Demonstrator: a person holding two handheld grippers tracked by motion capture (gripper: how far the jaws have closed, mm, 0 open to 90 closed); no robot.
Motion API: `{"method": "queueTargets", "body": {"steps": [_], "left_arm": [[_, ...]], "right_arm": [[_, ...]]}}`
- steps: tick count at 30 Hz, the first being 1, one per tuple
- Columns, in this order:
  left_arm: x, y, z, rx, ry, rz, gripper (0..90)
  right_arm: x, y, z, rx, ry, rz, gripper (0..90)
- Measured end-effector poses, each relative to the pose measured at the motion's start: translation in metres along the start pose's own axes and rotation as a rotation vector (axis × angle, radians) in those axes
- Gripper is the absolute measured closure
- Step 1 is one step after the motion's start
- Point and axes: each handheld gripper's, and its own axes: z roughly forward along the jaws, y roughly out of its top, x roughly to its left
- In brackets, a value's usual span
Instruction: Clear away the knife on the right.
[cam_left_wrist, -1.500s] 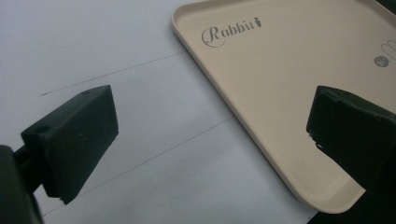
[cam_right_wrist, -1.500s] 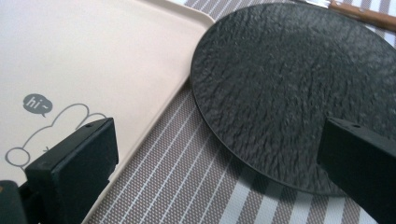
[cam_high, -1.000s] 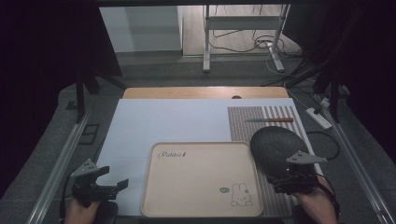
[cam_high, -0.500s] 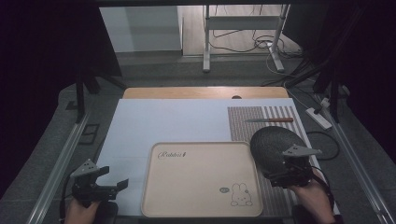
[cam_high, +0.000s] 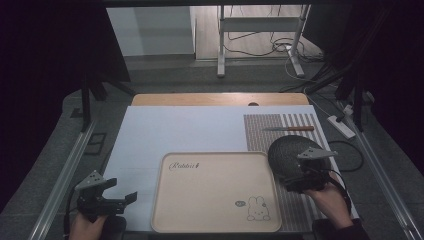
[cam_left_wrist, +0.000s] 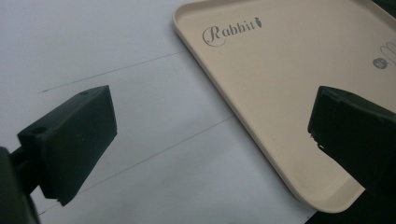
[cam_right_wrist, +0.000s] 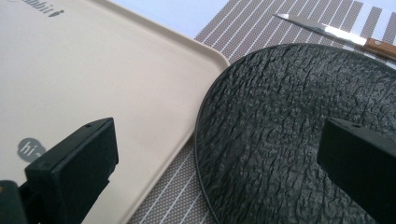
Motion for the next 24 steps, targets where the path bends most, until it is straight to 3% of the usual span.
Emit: {"method": "queueTargets", "body": {"steps": [15, 24], "left_arm": [[0.001, 0.0, 0.0, 0.002, -0.002, -0.011, 0.5], [0.001, 0.0, 0.0, 0.004, -0.001, -0.014, 0.0]], "right_arm": [[-0.026, 0.014, 0.021, 0.043, -0.018, 0.012, 0.0], [-0.045, 0.026, 0.035, 0.053, -0.074, 0.044, 0.0]]}}
